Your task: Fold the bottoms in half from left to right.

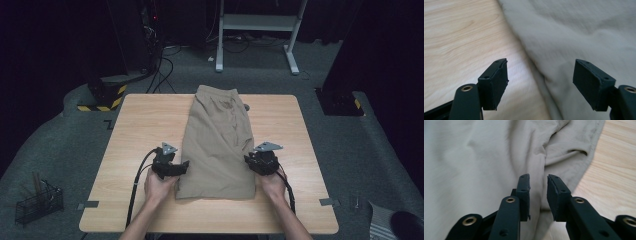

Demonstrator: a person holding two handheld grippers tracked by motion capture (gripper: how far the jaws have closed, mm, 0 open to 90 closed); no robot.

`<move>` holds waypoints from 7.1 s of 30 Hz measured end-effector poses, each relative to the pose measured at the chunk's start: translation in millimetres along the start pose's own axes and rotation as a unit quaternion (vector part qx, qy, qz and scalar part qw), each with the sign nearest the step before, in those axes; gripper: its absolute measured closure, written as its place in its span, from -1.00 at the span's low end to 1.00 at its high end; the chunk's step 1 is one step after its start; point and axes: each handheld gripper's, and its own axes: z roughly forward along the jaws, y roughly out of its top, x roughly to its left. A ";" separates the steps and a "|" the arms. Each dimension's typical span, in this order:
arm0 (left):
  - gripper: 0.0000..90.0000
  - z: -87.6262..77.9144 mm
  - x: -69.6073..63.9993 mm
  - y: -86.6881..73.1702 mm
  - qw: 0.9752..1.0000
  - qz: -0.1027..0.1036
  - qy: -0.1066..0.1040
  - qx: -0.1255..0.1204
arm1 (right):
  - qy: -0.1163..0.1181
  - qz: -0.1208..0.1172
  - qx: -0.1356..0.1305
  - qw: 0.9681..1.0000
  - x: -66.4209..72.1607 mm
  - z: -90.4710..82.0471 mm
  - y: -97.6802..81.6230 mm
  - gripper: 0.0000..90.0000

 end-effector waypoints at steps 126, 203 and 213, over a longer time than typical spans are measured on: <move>-0.33 6.8 -18.7 -11.9 1.000 0.000 -0.003 0.028 | 0.007 -0.018 0.036 0.999 3.1 -0.5 -11.6 0.57; -0.29 32.2 -5.9 8.5 1.000 0.017 0.002 0.015 | 0.023 -0.020 0.038 0.999 5.6 31.6 4.6 1.00; -0.30 17.2 -12.1 -5.1 0.999 0.031 -0.014 0.023 | 0.048 -0.032 0.049 0.997 9.7 9.1 -13.1 1.00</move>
